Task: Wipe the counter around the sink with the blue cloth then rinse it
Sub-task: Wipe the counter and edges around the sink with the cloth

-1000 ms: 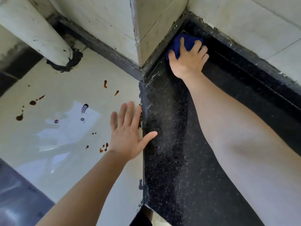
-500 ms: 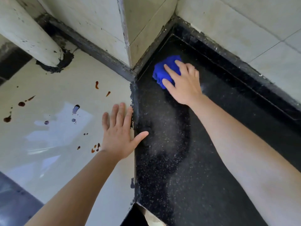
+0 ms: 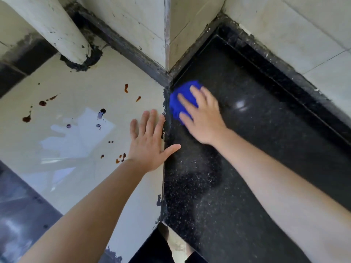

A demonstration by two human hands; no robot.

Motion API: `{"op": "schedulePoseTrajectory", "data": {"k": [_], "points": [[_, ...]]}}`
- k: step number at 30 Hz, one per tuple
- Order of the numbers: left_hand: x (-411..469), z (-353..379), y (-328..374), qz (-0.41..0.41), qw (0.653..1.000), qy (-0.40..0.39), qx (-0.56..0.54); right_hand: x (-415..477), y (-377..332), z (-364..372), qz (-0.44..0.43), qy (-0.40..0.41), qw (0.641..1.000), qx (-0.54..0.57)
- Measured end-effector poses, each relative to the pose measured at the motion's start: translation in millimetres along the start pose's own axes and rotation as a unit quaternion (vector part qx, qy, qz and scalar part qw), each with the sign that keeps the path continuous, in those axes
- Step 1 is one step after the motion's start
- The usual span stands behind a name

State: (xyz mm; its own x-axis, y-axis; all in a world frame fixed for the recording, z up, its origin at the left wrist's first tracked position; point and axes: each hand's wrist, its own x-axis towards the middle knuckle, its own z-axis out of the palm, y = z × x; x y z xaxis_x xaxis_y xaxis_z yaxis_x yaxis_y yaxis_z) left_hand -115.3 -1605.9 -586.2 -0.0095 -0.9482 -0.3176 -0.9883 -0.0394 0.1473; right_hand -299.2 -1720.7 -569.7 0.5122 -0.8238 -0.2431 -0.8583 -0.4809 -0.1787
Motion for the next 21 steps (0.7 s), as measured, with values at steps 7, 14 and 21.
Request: {"op": "schedulePoseTrajectory", "data": {"k": [7, 14, 21], "points": [[-10, -15, -12, 0.033, 0.996, 0.051, -0.064, -47, 3, 2, -0.026, -0.068, 0.997, -0.003], [-113, 12, -15, -0.035, 0.991, 0.118, -0.055, 9, -44, 10, 0.084, -0.023, 0.996, 0.02], [-199, 48, -5, -0.13, 0.985, 0.075, -0.08, -189, -67, 59, -0.112, -0.061, 0.992, 0.011]]}}
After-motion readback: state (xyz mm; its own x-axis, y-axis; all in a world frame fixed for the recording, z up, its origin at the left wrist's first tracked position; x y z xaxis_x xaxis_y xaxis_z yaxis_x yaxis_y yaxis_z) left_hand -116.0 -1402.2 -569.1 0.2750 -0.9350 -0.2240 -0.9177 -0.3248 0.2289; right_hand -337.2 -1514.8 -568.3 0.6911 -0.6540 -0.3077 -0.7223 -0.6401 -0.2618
